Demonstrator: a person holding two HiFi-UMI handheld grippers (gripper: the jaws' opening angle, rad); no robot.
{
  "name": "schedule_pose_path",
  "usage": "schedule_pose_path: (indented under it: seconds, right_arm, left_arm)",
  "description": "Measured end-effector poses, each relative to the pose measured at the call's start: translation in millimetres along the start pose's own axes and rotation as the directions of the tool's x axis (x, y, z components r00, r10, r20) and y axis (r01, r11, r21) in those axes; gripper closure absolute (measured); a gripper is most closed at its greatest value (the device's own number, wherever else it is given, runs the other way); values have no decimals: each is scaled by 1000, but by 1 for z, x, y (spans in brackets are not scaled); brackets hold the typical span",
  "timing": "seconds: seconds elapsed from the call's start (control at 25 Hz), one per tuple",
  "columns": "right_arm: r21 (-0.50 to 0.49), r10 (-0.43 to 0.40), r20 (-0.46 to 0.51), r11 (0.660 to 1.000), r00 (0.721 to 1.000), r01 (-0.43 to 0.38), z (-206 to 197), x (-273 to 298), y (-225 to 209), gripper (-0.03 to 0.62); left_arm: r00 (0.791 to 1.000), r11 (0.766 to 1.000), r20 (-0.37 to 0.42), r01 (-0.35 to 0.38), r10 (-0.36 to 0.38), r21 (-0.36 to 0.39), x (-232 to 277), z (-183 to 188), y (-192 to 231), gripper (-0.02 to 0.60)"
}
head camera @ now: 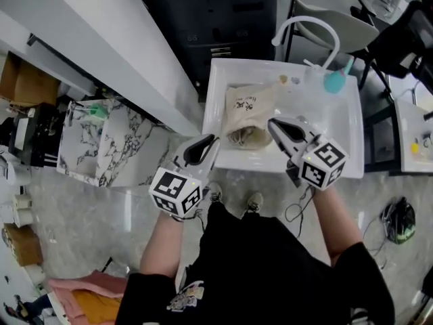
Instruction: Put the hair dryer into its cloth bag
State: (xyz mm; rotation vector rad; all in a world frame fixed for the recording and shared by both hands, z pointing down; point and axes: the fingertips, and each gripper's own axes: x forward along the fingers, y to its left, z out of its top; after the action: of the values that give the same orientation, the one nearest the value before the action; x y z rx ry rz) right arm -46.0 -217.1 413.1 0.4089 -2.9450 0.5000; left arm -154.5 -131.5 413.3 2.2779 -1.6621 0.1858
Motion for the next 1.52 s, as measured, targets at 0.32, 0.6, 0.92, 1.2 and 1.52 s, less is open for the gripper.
schedule_pose_path:
  seconds: [0.32,0.6,0.92,1.2,1.52]
  right_arm:
    - [43,58,0,997,998,-58,-5,23,38,595]
    - [57,9,-8,998,1000,-9,-18,35,67,595]
    - [93,-108,9,990,994,106,-29,17,101,595]
    - [45,-223,8,974,975,222,-33,-16,116,595]
    - [24,-279,18,960,960,279,-35,-56,114,595]
  left_arm:
    - [995,995,2,-95,95,-16,-54,-4,17,569]
    - [995,994,-2,-103,103,-38,-90,-22,34,577]
    - [1000,1000,9,-1,1,-31,-115,-32,30,578]
    - [992,992,19,125,-124,-36,-103,-39,6,578]
    - [987,986,4,162,-162,-29,-94,-45,-33,578]
